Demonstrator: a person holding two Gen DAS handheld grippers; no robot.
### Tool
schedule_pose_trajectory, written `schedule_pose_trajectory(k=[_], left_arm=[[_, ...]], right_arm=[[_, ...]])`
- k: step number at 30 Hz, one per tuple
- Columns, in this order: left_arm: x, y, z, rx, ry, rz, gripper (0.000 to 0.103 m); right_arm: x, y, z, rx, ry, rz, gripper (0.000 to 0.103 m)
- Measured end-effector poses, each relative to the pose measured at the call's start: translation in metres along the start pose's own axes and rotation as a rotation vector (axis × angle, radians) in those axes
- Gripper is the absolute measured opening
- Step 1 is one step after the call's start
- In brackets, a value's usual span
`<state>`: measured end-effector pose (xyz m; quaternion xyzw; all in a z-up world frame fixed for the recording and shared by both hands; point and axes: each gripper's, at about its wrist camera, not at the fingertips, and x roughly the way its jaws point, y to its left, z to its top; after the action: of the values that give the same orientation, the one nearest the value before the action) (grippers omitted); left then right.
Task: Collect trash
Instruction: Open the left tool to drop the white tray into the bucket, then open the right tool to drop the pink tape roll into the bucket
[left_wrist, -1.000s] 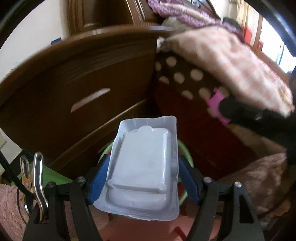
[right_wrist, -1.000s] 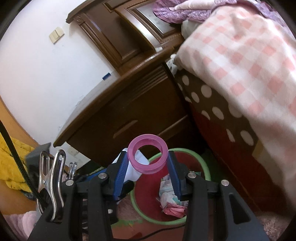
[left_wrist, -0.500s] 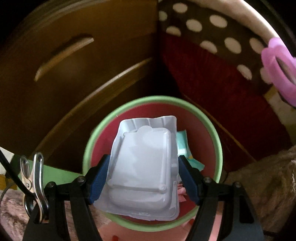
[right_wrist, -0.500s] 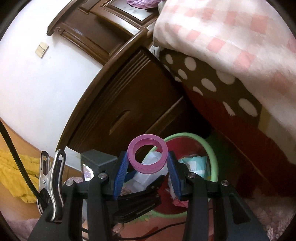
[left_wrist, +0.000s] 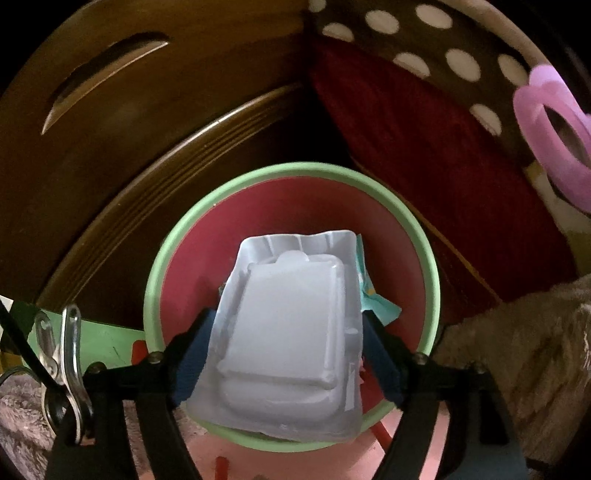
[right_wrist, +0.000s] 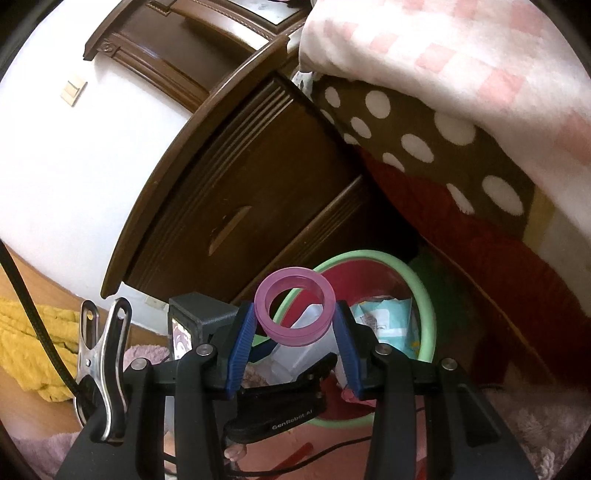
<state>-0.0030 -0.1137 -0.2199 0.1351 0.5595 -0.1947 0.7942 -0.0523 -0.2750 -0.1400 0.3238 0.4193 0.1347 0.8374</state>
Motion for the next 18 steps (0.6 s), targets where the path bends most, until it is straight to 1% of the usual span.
schedule_pose_trajectory(k=[2, 6, 12, 16, 18], left_arm=[[-0.002, 0.0, -0.002, 0.003, 0.003, -0.006, 0.087], [-0.005, -0.001, -0.002, 0.015, -0.011, -0.012, 0.091], [-0.014, 0.002, -0.003, 0.019, -0.009, -0.036, 0.092], [-0.026, 0.006, -0.004, 0.016, 0.014, -0.039, 0.091], [-0.031, 0.009, -0.003, 0.01, 0.013, -0.046, 0.091]], right_arm=[[0.001, 0.0, 0.0, 0.0, 0.003, -0.001, 0.044], [0.002, -0.001, 0.0, 0.006, 0.007, 0.001, 0.044], [0.005, -0.003, 0.0, 0.016, 0.017, -0.004, 0.044], [0.011, -0.006, 0.0, 0.03, 0.039, -0.018, 0.044], [0.015, -0.007, -0.001, 0.035, 0.055, -0.031, 0.044]])
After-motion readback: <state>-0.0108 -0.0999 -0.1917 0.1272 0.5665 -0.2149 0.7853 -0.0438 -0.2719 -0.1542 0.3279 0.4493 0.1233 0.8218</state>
